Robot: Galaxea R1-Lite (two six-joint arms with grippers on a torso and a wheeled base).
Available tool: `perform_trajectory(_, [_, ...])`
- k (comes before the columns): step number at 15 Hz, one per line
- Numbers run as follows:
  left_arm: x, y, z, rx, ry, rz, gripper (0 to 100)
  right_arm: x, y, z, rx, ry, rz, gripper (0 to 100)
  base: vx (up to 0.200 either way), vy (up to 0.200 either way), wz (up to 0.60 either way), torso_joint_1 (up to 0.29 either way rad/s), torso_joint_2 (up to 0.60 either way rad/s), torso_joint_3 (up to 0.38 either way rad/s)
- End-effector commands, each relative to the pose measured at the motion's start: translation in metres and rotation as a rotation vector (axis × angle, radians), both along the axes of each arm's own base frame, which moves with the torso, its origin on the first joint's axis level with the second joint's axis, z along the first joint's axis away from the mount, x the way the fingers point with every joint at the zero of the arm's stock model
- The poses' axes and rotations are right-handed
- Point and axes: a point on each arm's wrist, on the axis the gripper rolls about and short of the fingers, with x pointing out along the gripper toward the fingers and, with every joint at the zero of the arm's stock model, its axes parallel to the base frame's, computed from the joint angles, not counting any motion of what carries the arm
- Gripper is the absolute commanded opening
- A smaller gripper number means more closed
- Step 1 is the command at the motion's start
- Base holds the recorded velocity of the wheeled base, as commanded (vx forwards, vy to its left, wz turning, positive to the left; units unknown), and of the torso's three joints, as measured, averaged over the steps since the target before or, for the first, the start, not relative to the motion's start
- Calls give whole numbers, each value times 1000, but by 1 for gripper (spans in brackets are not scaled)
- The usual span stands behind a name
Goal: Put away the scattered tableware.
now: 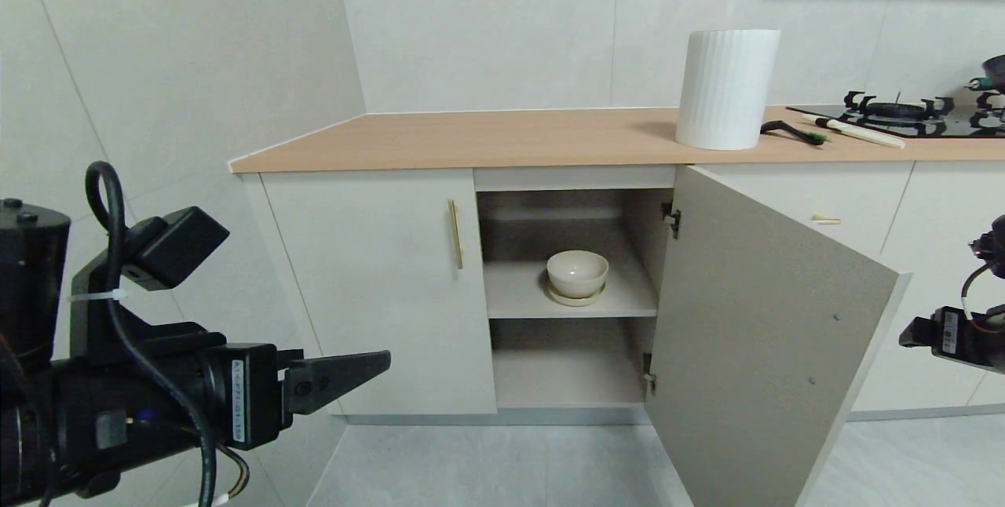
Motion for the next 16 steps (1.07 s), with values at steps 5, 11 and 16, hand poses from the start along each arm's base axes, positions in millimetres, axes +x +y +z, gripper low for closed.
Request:
perform_trajectory(5, [0,0,1,-3,-3,-2,100,17,8,-28,48,66,13,100,0,0,0,0,0,0])
perform_trajectory(11, [-1,1,2,-13,-9,5,100,22,56,-43,127,58,93,100,0,0,0,0,0,0])
perform_trajectory(16, [-2,2,3,-15,-15,7,100,20,104,-50,146,28,243,100,0,0,0,0,0,0])
